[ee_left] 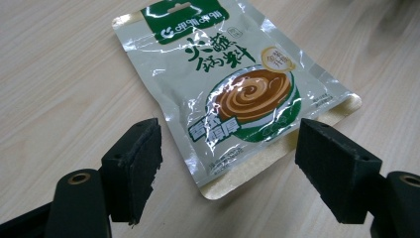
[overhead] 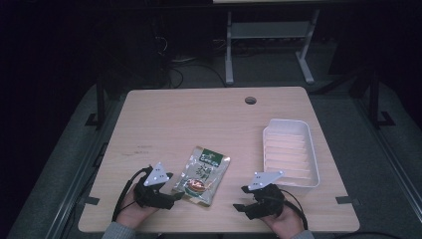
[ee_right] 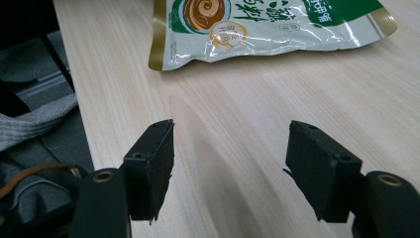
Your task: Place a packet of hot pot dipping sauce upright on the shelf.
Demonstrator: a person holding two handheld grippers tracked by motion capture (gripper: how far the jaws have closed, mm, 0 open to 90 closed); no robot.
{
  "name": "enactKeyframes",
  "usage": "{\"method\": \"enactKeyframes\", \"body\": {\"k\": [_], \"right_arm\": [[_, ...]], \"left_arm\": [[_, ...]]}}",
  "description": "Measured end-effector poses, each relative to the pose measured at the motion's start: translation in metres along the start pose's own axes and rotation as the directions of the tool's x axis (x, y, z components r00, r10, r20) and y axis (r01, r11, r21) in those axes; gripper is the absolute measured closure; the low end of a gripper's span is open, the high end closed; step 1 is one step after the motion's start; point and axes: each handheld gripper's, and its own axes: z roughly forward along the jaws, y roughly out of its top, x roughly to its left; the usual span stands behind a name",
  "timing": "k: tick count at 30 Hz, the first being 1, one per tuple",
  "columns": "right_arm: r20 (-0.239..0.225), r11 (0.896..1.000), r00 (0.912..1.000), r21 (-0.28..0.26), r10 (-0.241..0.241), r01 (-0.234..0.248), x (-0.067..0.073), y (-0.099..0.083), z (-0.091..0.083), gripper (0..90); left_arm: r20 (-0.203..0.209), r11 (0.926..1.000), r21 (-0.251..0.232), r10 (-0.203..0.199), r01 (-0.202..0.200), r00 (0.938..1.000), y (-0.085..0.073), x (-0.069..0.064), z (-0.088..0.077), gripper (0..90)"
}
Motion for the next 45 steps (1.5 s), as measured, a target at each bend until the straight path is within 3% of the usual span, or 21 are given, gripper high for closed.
{"method": "enactKeyframes", "body": {"k": [6, 14, 17, 19, 24, 32, 36, 40, 45], "right_arm": [[-0.019, 1.000, 0.9998, -0.013, -0.010, 0.009, 0.003, 0.010, 0.002, 34.3], [-0.033, 0.999, 0.9986, -0.008, -0.041, 0.041, 0.006, 0.036, 0.007, 34.1], [-0.044, 1.000, 0.9986, 0.002, -0.031, 0.031, 0.003, 0.053, 0.017, 34.3], [-0.027, 1.000, 0.9992, 0.012, -0.028, 0.029, 0.001, 0.062, 0.022, 34.3], [-0.024, 0.999, 0.9994, 0.040, 0.023, -0.022, -0.013, 0.084, 0.035, 34.7], [0.022, 0.995, 0.9993, 0.093, 0.031, -0.033, -0.032, 0.115, 0.053, 33.8], [0.033, 0.991, 0.9978, 0.117, 0.057, -0.061, -0.044, 0.123, 0.065, 33.5], [0.080, 0.981, 0.9925, 0.164, 0.092, -0.104, -0.056, 0.128, 0.078, 33.6], [0.105, 0.973, 0.9873, 0.185, 0.120, -0.138, -0.067, 0.129, 0.086, 33.6]], "left_arm": [[0.005, 0.9999, 0.009, 0.012, -0.012, 0.9999, 0.001, 0.001, 0.004, 28.6], [0.002, 0.9997, 0.017, -0.016, 0.016, 0.9999, 0.005, 0.006, 0.010, 35.0], [0.000, 0.9995, 0.024, -0.021, 0.021, 0.9998, 0.007, 0.009, 0.014, 40.2], [0.004, 0.9992, 0.029, -0.028, 0.028, 0.9996, 0.008, 0.012, 0.016, 43.7], [0.009, 0.9984, 0.045, -0.034, 0.033, 0.9994, 0.011, 0.014, 0.024, 52.6], [0.041, 0.9957, 0.089, -0.030, 0.026, 0.9987, 0.013, 0.012, 0.033, 66.4], [0.052, 0.9932, 0.114, -0.027, 0.021, 0.9983, 0.013, 0.011, 0.037, 66.8], [0.057, 0.9917, 0.127, -0.024, 0.016, 0.9981, 0.012, 0.010, 0.038, 68.2], [0.048, 0.9907, 0.136, -0.004, -0.002, 0.9988, 0.011, 0.008, 0.040, 68.1]]}}
